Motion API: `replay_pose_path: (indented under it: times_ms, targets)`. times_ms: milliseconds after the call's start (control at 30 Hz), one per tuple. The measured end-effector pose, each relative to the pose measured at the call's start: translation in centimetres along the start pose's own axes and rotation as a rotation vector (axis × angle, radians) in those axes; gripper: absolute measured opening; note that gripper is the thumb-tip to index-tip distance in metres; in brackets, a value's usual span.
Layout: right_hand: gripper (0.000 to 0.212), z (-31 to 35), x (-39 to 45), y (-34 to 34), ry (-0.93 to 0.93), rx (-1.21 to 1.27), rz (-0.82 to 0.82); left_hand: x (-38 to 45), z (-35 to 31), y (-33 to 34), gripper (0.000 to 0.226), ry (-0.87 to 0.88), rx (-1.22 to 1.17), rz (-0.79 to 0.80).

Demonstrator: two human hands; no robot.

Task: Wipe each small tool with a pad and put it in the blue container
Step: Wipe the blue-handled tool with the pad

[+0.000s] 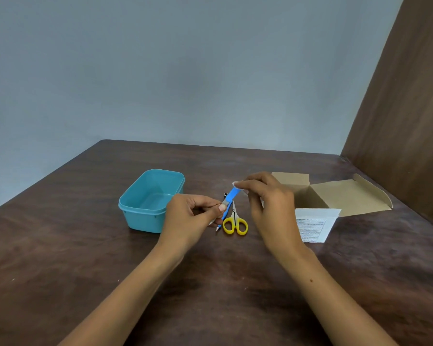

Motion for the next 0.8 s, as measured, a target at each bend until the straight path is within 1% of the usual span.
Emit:
replay_pose_path:
  times_ms: [133,200,333,400,467,533,700,800]
  targets:
    - [0.026,0.5,-0.4,0.3,-0.024,-0.083,0.026,0.1,0.2,0.1,0.013,0.028,0.01,-0.002]
    - [0.029,0.5,-0.6,0.4,0.008,-0.094,0.062,0.1,0.2,0.1,0.011,0.025,-0.013,0.002]
    - [0.023,0.9,-1.2,0.7,0.017,-0.019,0.111,0.0,0.2,0.0,0.007,0.028,-0.052,-0.01]
    - [0.025,1.1,-1.4,0.8,0.04,0.042,0.141,0.1,0.3,-0.1,0.01,0.024,-0.073,-0.016]
    - [0.038,1.5,-1.6,0.8,-0.07,-0.03,0.14,0.2,0.4,-0.1,0.015,0.02,-0.077,-0.019]
    - [0.042,1.5,-1.7,0.9,-0.117,-0.044,0.12,0.2,0.5,0.0,0.015,0.03,-0.077,-0.024]
    - [0.032,2.0,-1.8,0.9,-0.122,0.045,0.137,0.2,0.5,-0.1,0.012,0.075,-0.104,-0.025]
    - [0.025,2.2,-1.5,0.6,-0.103,0.072,0.14,0.2,0.4,-0.2,0.015,0.081,-0.095,-0.024]
Point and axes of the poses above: each hand's wrist, its own x-axis towards the middle knuckle, its own y-axis out of the palm, z = x × y, the point moved 3 cm from there along x, towards the middle knuckle, and after that the axes turned 14 degrees about -z, right-handed, at the moved point
